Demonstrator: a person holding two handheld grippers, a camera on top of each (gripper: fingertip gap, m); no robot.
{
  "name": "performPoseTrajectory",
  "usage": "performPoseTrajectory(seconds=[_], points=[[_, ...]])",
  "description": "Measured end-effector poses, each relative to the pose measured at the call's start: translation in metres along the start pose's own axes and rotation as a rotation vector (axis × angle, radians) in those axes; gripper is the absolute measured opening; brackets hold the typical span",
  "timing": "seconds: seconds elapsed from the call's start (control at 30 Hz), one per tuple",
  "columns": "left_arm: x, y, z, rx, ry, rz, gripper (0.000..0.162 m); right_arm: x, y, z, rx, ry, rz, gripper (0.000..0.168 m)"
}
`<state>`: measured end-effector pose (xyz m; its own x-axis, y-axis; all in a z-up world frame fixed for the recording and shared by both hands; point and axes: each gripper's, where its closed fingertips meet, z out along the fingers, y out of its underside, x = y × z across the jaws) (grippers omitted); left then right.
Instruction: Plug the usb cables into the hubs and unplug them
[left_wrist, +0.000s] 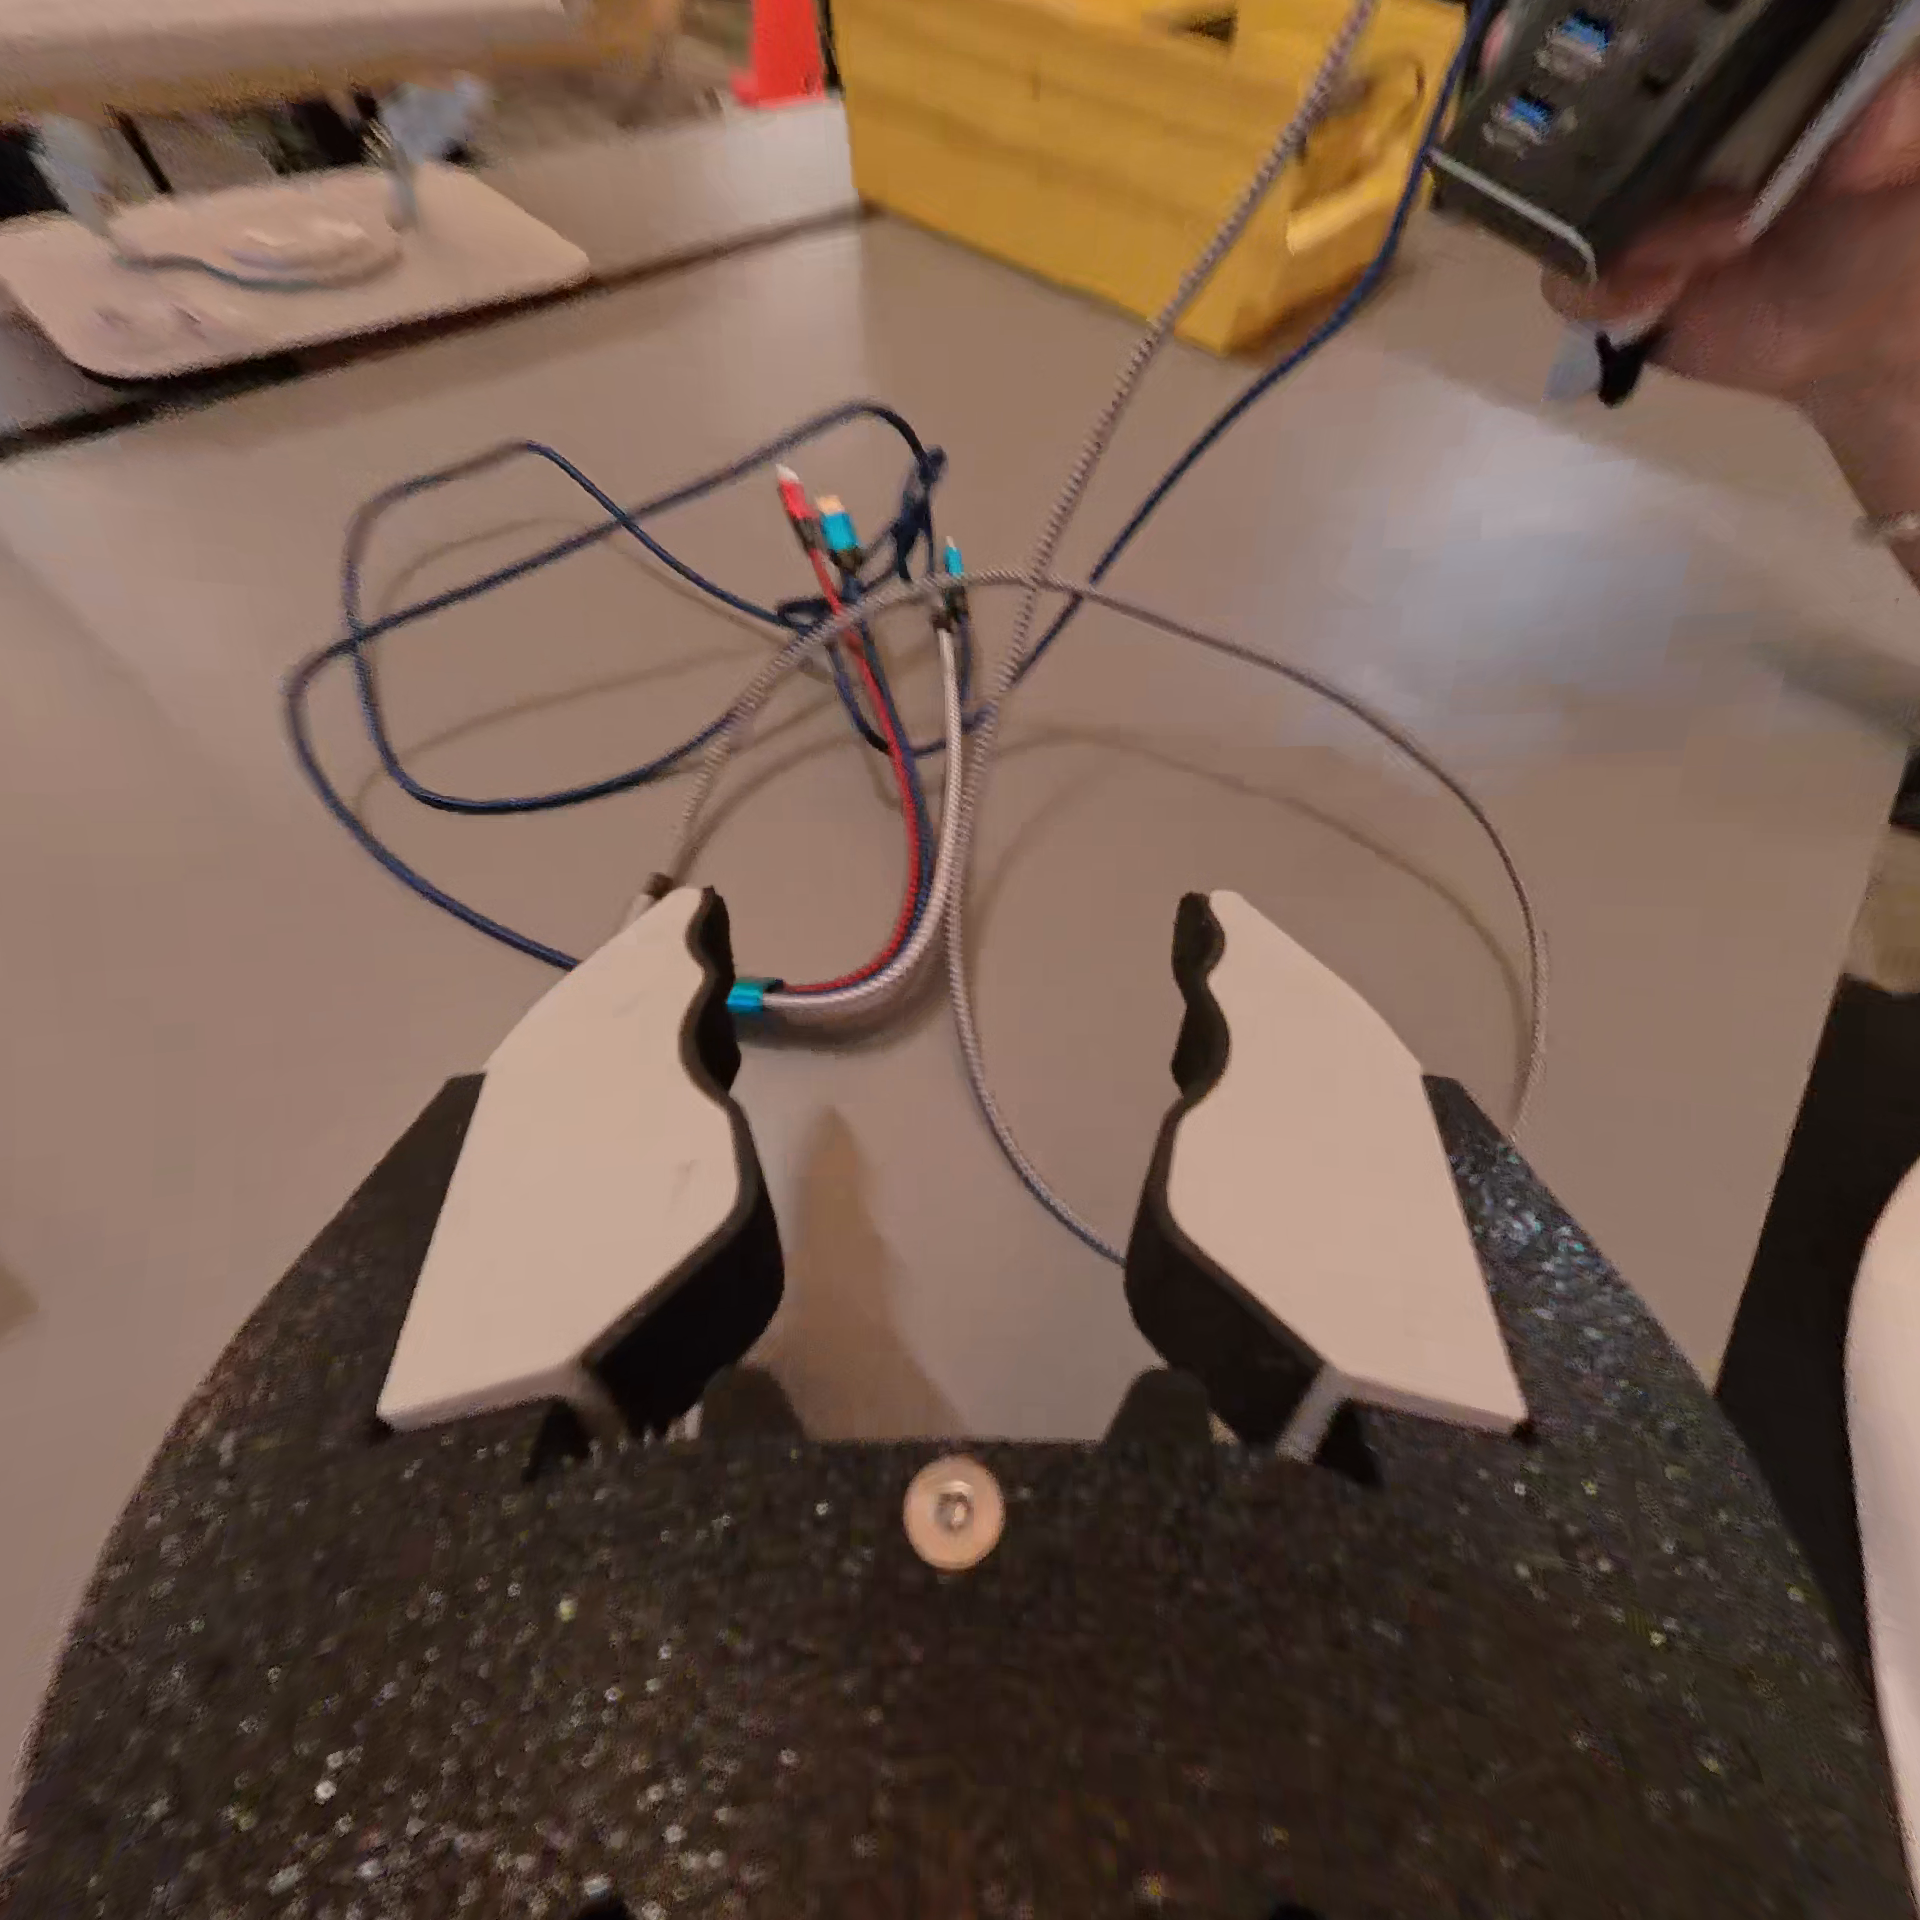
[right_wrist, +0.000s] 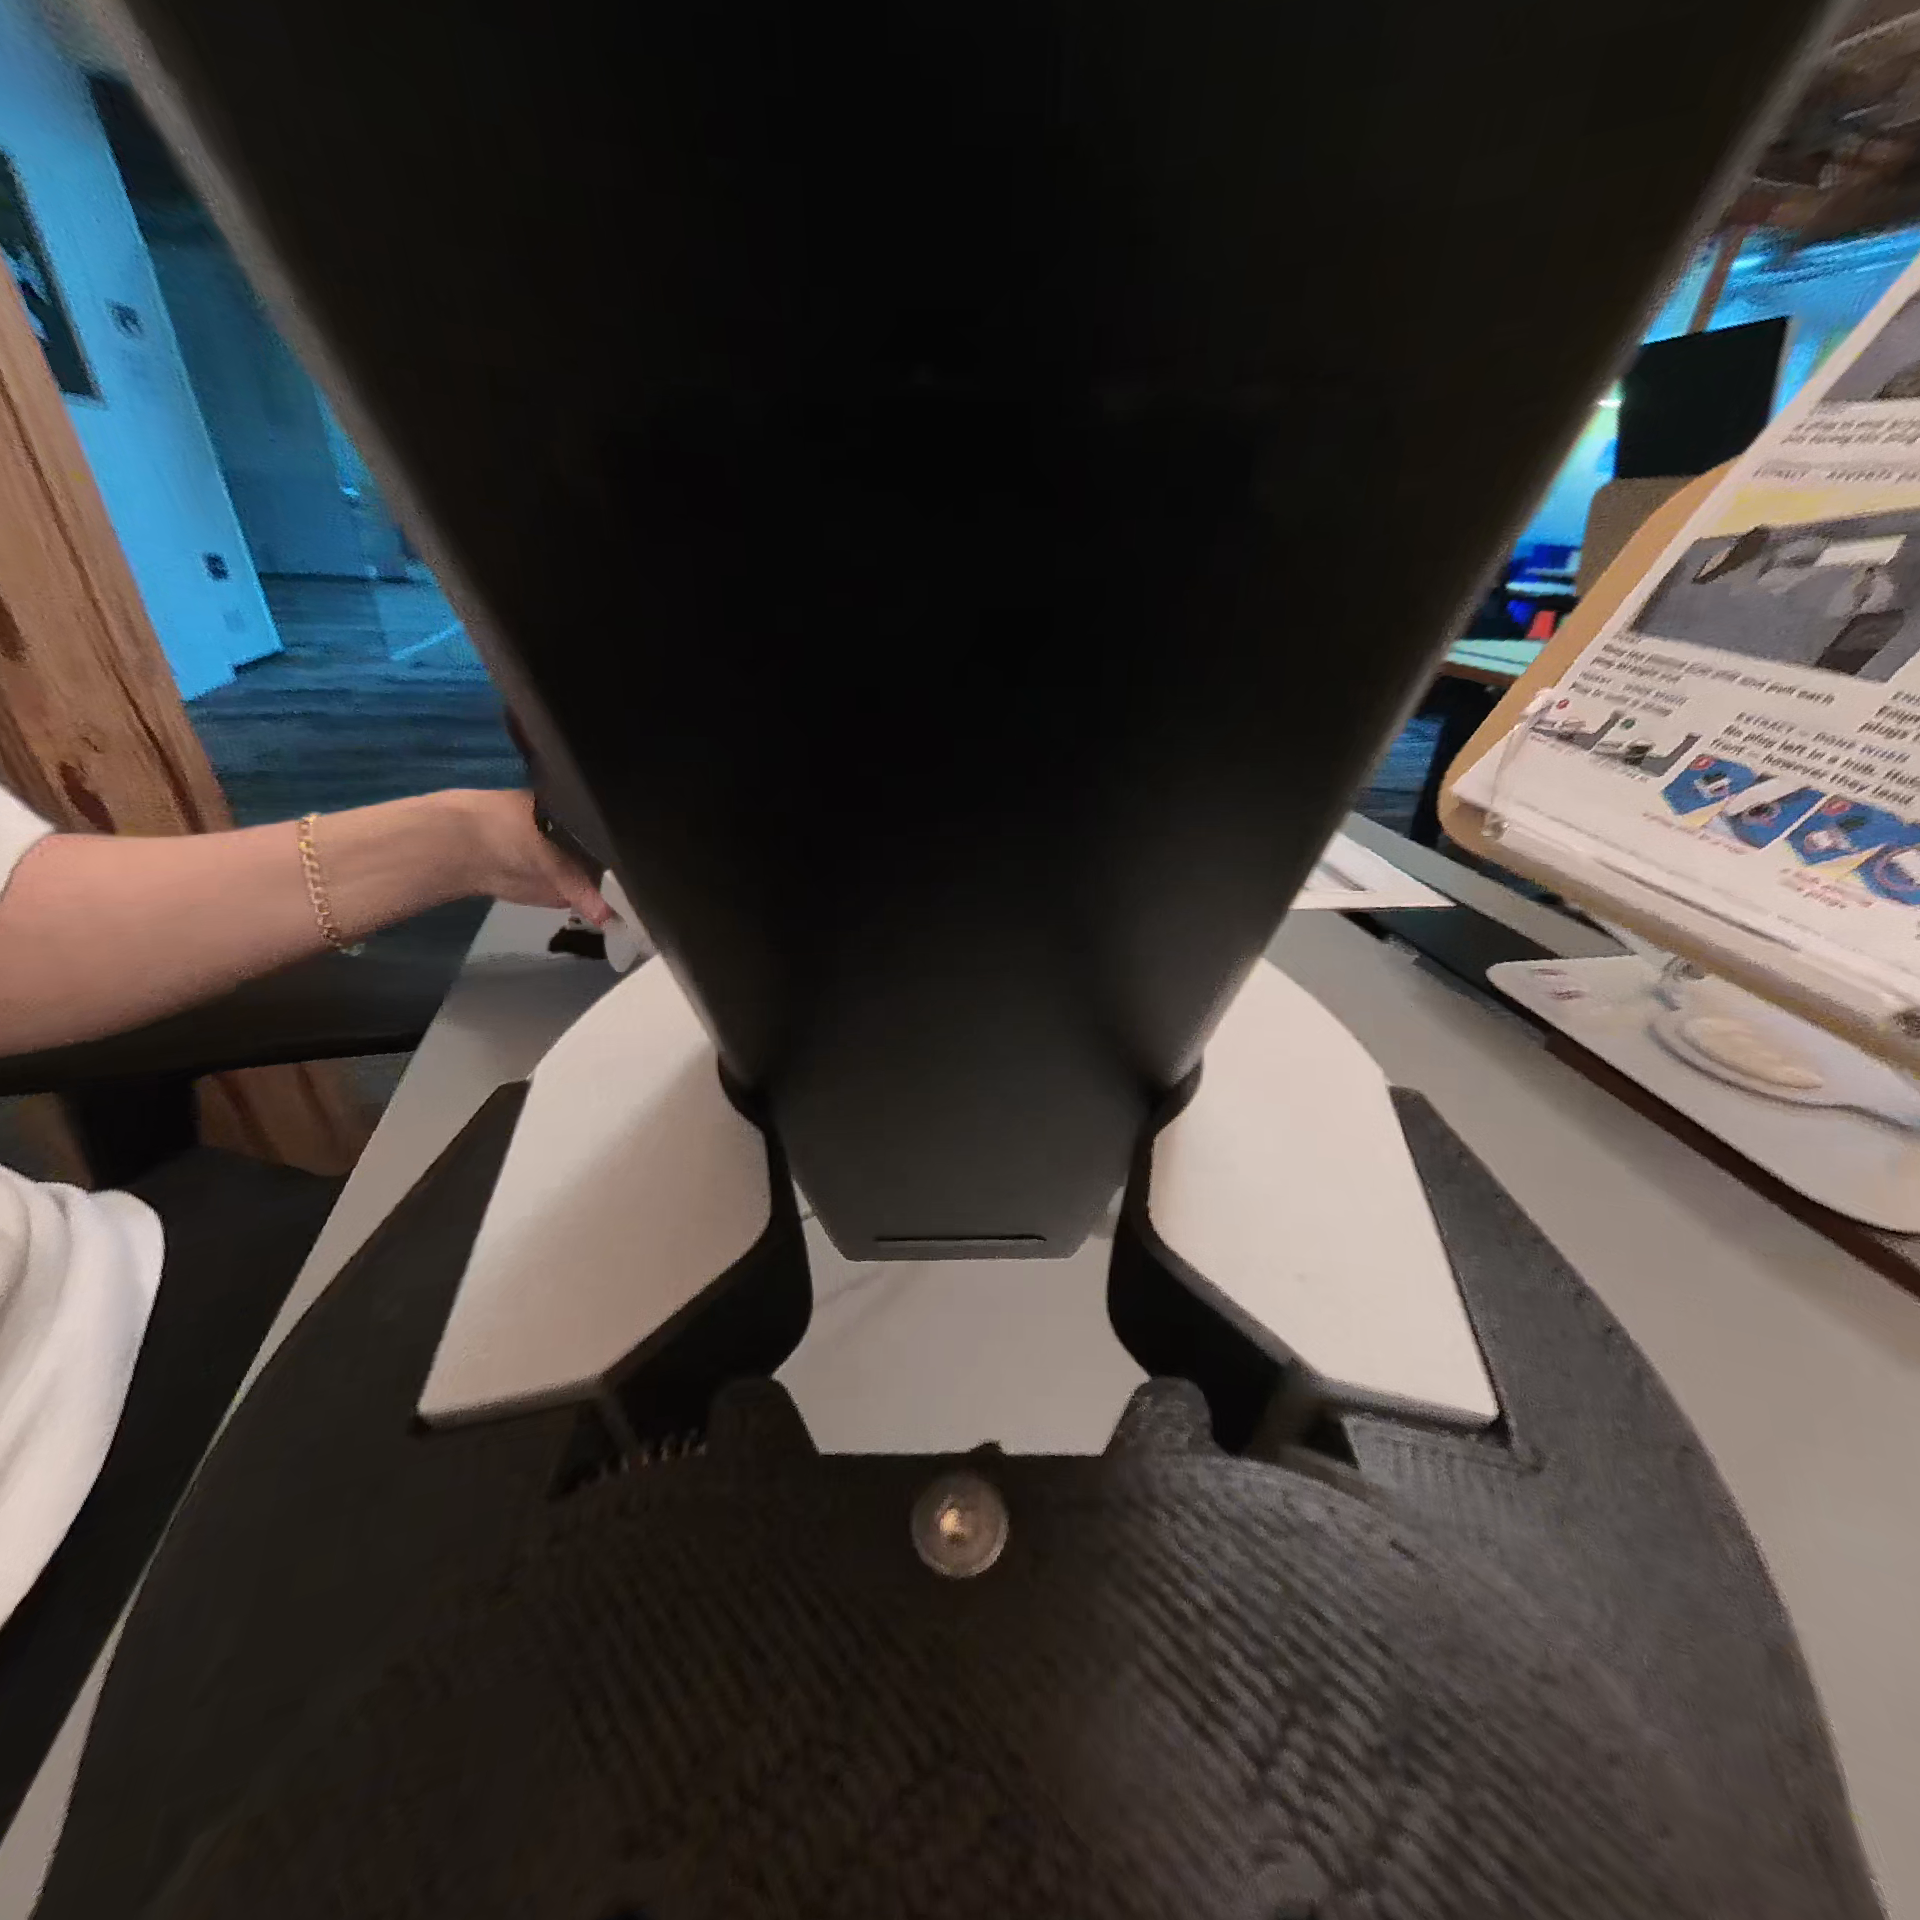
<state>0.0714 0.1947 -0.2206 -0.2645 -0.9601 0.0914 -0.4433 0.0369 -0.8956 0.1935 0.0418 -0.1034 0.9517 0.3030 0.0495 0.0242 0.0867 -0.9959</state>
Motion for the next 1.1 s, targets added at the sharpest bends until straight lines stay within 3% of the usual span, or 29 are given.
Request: performPoseTrajectory(seconds=[0.23, 0.6, 0.87, 1.1], points=[[-0.042, -0.014, -0.024, 0.248, -0.144, -0.106, 0.071, 0.027, -0.094, 0.011, -0.035, 0.052, -0.113, 0.072], [-0.046, -0.003, -0.016, 0.192, -0.17, -0.105, 0.066, 0.132, -0.296, 0.025, -0.176, 0.298, -0.478, 0.072], [-0.047, 0.0, -0.013, 0.166, -0.15, -0.128, 0.061, 0.217, -0.404, -0.023, -0.198, 0.597, -0.668, 0.073], [-0.054, 0.003, -0.012, 0.158, -0.099, -0.24, 0.057, 0.26, -0.509, -0.054, -0.125, 0.767, -0.75, 0.072]])
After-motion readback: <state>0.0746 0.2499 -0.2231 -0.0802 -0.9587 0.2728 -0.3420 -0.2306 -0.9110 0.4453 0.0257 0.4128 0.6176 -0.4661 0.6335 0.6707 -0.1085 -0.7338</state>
